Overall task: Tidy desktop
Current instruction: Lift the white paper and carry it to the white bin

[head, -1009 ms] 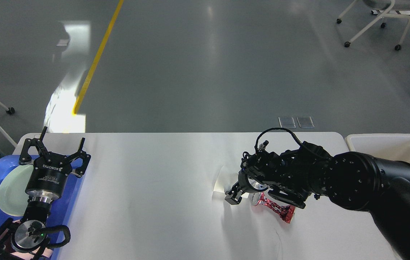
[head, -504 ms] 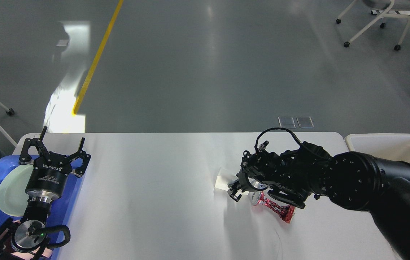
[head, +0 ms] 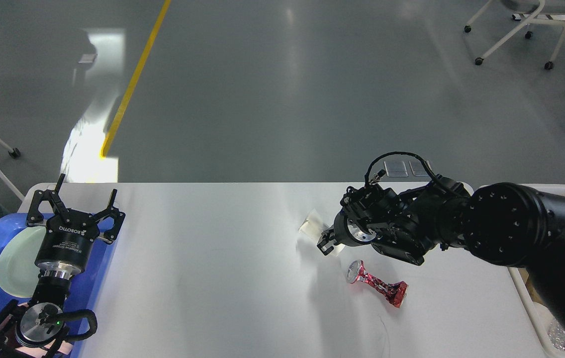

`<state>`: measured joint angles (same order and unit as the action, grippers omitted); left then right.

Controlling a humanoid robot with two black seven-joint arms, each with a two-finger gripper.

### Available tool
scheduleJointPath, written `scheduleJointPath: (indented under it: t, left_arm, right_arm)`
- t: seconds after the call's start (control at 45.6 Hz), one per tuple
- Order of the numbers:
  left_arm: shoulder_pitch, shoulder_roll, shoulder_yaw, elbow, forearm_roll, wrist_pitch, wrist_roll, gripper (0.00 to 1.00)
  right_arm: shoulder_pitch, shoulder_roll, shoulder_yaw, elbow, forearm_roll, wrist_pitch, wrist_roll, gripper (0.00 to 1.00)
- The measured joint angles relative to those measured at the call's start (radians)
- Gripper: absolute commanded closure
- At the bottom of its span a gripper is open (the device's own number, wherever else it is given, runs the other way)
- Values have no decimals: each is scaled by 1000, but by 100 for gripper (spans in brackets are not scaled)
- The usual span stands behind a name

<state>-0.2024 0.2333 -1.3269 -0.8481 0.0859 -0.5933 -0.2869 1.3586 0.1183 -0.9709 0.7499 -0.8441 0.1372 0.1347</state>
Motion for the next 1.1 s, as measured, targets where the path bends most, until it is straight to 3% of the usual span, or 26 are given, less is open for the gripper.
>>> scheduleJointPath:
  t: [0.263, 0.373, 0.636, 0.855, 1.097]
  left_arm:
    - [0, 0, 0, 0, 0, 0, 0, 3]
    - [0, 0, 0, 0, 0, 0, 2, 3]
    - [0, 0, 0, 0, 0, 0, 2, 3]
    - [0, 0, 0, 0, 0, 0, 2, 3]
    - [0, 0, 0, 0, 0, 0, 1, 3]
  right_arm:
    - [246, -84, -6, 230, 178, 125, -9, 100]
    - [394, -131, -13, 334, 330, 280, -58, 100]
    - [632, -228, -52, 522, 623, 515, -143, 100]
    - [813, -272, -142, 738, 738, 539, -194, 100]
    - [845, -289, -207, 776, 831, 516, -228, 100]
